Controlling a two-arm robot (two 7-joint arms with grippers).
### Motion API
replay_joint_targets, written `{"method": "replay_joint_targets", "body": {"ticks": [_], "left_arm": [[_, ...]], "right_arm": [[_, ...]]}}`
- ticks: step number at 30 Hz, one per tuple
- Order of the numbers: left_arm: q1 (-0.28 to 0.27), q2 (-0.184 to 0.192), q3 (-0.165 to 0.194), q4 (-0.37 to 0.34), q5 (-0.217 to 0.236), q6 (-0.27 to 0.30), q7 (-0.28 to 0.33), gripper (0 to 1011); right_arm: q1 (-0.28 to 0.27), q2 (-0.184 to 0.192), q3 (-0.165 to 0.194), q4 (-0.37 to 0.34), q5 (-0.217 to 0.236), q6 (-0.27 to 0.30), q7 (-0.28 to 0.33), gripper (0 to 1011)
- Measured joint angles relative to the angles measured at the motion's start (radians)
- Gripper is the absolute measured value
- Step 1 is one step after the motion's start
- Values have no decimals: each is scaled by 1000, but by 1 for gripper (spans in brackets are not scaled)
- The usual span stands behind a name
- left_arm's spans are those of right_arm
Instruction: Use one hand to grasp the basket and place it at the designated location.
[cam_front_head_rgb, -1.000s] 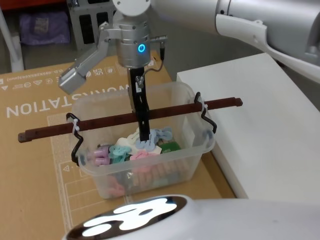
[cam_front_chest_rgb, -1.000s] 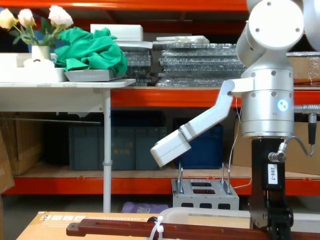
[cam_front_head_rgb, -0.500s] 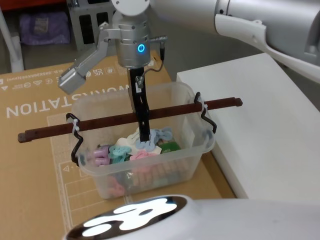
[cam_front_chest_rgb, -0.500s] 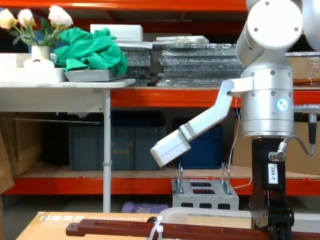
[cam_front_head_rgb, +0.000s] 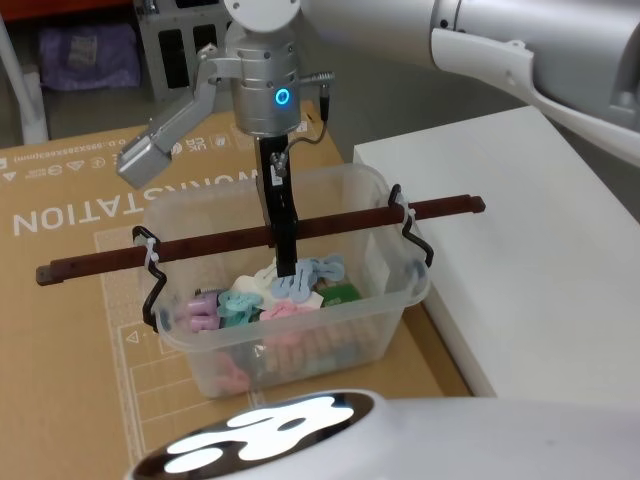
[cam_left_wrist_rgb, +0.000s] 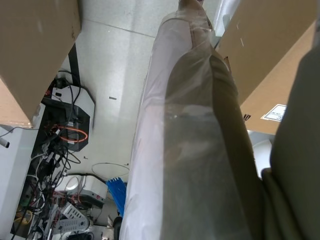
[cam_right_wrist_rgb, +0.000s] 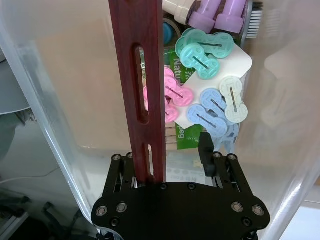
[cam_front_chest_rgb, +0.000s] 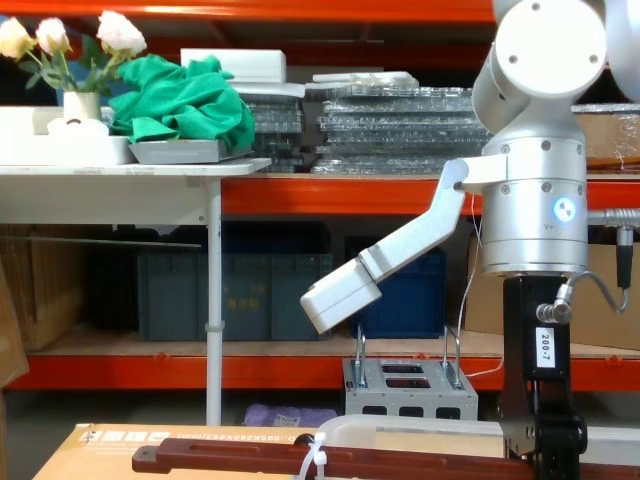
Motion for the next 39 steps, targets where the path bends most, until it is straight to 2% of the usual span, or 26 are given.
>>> {"method": "replay_joint_targets", "body": {"ticks": [4, 7, 10, 12, 13, 17, 24, 31, 39], "left_arm": [[0, 0, 0, 0, 0, 0, 0, 0], [0, 0, 0, 0, 0, 0, 0, 0], [0, 0, 0, 0, 0, 0, 0, 0], [0, 0, 0, 0, 0, 0, 0, 0], [0, 0, 0, 0, 0, 0, 0, 0], [0, 0, 0, 0, 0, 0, 0, 0], [0, 0, 0, 0, 0, 0, 0, 0], [0, 0, 0, 0, 0, 0, 0, 0], [0, 0, 0, 0, 0, 0, 0, 0]], "right_arm": [[0, 0, 1, -1, -1, 0, -1, 510], [0, 0, 1, -1, -1, -1, -1, 438], [0, 1, 1, -1, -1, -1, -1, 308], [0, 1, 1, -1, -1, -1, -1, 267], [0, 1, 1, -1, -1, -1, -2, 209], [0, 1, 1, -1, -1, -1, -2, 111], [0, 1, 1, -2, -2, -1, -2, 58], [10, 24, -1, -38, -21, 15, -23, 2], [21, 41, 7, -42, -22, 25, -32, 0]]}}
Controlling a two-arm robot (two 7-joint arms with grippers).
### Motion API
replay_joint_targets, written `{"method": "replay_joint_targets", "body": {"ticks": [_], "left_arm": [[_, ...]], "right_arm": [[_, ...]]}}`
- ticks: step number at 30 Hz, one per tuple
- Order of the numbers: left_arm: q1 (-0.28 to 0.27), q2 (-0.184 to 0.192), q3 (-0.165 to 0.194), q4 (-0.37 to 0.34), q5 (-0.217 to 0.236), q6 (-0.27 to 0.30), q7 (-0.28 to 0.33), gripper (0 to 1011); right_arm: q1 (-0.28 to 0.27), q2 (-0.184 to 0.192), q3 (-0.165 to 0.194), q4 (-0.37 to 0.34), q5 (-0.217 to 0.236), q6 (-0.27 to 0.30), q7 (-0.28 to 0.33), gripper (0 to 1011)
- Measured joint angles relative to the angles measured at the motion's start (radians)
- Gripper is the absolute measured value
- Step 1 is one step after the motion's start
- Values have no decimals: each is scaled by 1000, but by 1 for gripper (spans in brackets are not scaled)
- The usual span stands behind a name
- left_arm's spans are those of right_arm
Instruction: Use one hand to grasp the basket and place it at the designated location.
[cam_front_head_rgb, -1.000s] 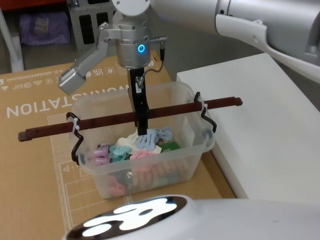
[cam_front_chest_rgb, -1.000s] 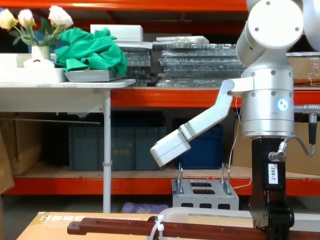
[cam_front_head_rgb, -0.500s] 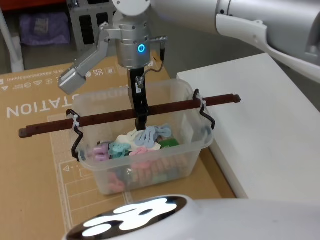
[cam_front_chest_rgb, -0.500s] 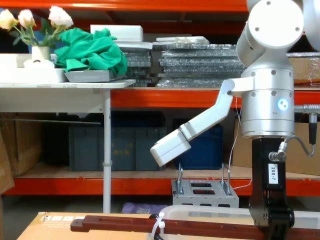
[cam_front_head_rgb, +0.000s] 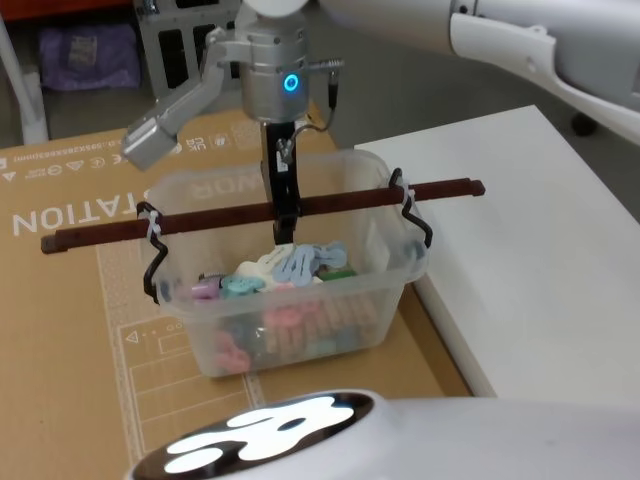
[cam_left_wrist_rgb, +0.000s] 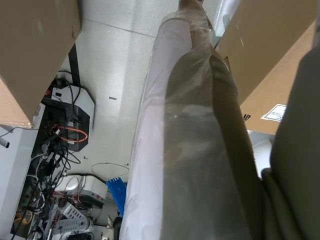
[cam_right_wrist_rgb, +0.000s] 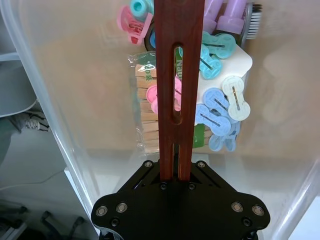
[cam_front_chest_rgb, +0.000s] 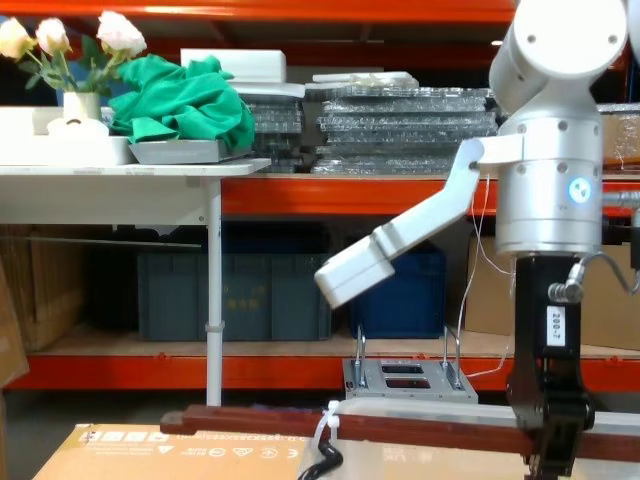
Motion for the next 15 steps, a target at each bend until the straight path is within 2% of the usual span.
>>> {"method": "replay_joint_targets", "body": {"ticks": [8, 15], "left_arm": [[0, 0, 0, 0, 0, 0, 0, 0], [0, 0, 0, 0, 0, 0, 0, 0]], "right_arm": [[11, 9, 14, 15, 18, 14, 12, 0], [29, 40, 35, -1, 16, 42, 9, 0]]}}
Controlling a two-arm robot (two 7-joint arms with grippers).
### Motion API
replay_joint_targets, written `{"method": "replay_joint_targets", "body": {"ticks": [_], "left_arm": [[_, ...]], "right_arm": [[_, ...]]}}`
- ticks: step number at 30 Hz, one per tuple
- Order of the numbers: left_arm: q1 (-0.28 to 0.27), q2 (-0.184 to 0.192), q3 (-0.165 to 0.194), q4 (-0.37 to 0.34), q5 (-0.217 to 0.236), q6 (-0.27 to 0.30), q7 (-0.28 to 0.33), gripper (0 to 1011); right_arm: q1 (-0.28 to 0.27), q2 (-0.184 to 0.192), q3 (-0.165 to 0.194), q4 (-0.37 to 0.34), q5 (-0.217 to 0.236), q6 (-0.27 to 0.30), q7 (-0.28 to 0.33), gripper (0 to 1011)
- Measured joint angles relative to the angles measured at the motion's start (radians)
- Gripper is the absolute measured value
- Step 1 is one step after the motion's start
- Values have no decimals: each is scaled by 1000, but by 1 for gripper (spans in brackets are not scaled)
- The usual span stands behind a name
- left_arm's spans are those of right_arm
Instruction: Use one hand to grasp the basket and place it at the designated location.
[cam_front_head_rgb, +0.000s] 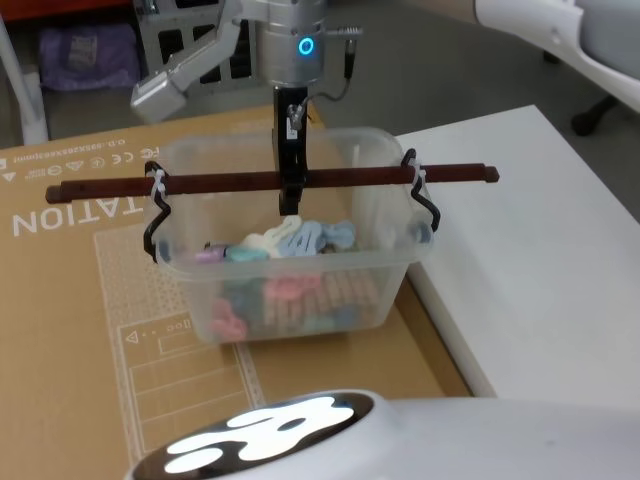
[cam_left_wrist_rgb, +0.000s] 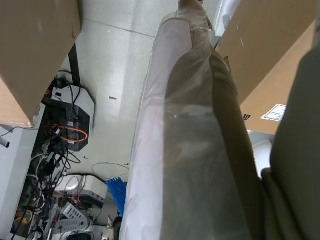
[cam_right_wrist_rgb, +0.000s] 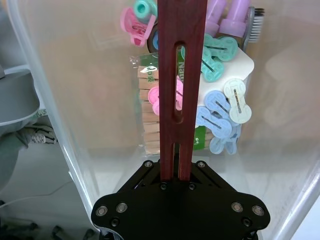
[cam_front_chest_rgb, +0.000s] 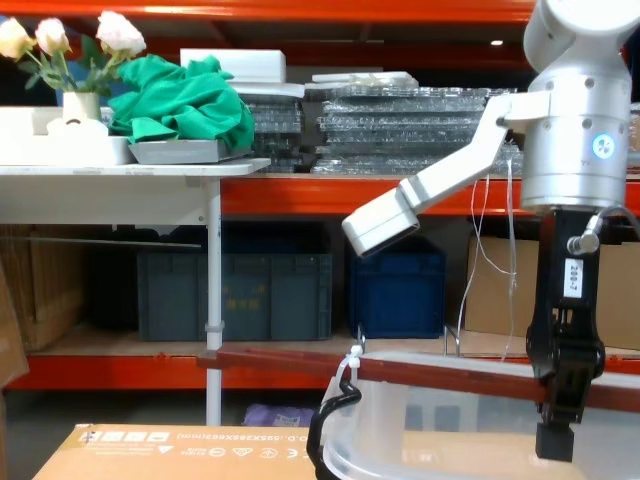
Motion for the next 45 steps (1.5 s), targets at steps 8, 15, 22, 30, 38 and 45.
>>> {"method": "replay_joint_targets", "body": {"ticks": [8, 15, 22, 30, 38, 45], "left_arm": [[0, 0, 0, 0, 0, 0, 0, 0], [0, 0, 0, 0, 0, 0, 0, 0], [0, 0, 0, 0, 0, 0, 0, 0], [0, 0, 0, 0, 0, 0, 0, 0], [0, 0, 0, 0, 0, 0, 0, 0], [0, 0, 0, 0, 0, 0, 0, 0]], "right_arm": [[34, 52, 22, -53, -20, 70, -4, 0], [51, 92, 35, -95, -38, 120, -5, 0], [63, 148, 55, -148, -49, 173, -12, 0], [72, 247, 83, -220, -69, 260, -31, 0], [72, 326, 109, -279, -88, 331, -43, 0], [61, 385, 124, -315, -98, 375, -45, 0]]}}
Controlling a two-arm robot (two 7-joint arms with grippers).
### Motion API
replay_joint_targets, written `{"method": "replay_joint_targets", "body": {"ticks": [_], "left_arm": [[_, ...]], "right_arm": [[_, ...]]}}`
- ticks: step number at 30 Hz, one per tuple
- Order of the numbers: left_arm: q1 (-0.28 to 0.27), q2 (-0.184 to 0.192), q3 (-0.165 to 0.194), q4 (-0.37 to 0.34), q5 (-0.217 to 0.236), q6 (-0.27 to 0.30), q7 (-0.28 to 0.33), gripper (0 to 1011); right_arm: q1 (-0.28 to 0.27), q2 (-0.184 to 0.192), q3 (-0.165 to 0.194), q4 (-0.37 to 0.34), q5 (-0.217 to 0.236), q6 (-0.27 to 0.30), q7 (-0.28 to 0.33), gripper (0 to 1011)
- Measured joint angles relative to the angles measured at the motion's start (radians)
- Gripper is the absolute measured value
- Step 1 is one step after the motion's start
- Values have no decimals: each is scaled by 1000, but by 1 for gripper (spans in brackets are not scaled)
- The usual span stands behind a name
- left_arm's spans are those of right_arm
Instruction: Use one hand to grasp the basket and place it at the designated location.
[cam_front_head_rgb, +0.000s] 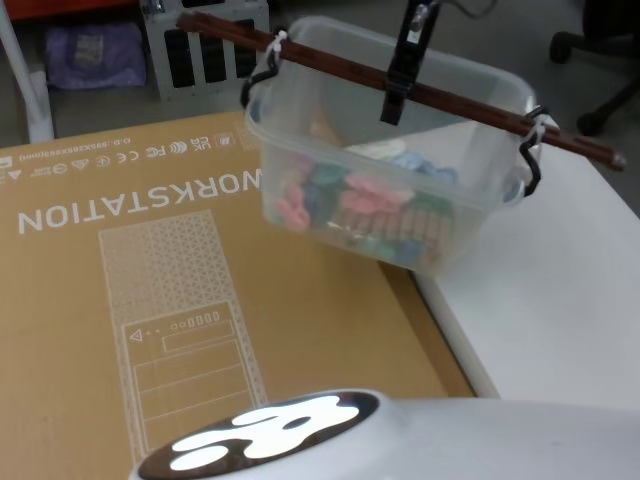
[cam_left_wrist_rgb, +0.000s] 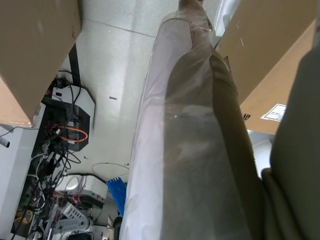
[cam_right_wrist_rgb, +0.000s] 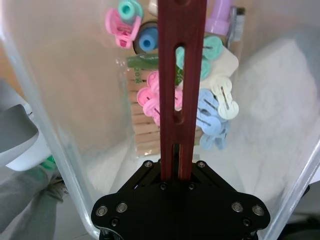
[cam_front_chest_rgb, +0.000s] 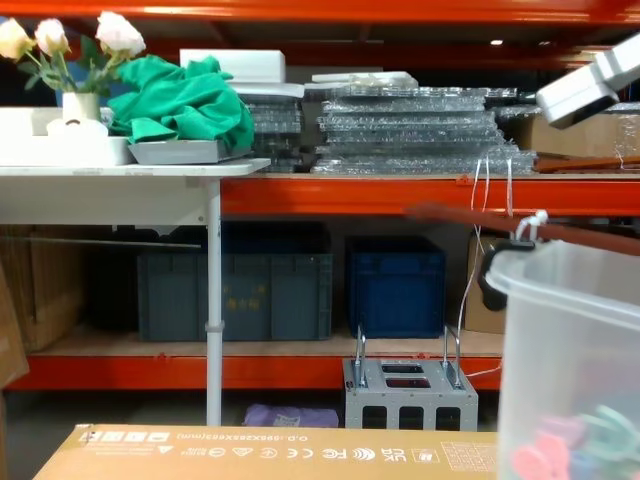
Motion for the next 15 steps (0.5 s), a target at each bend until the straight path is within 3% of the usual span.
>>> {"method": "replay_joint_targets", "body": {"ticks": [15], "left_arm": [[0, 0, 0, 1, 0, 0, 0, 0]], "right_arm": [[-47, 167, 38, -78, -13, 74, -29, 0]]}}
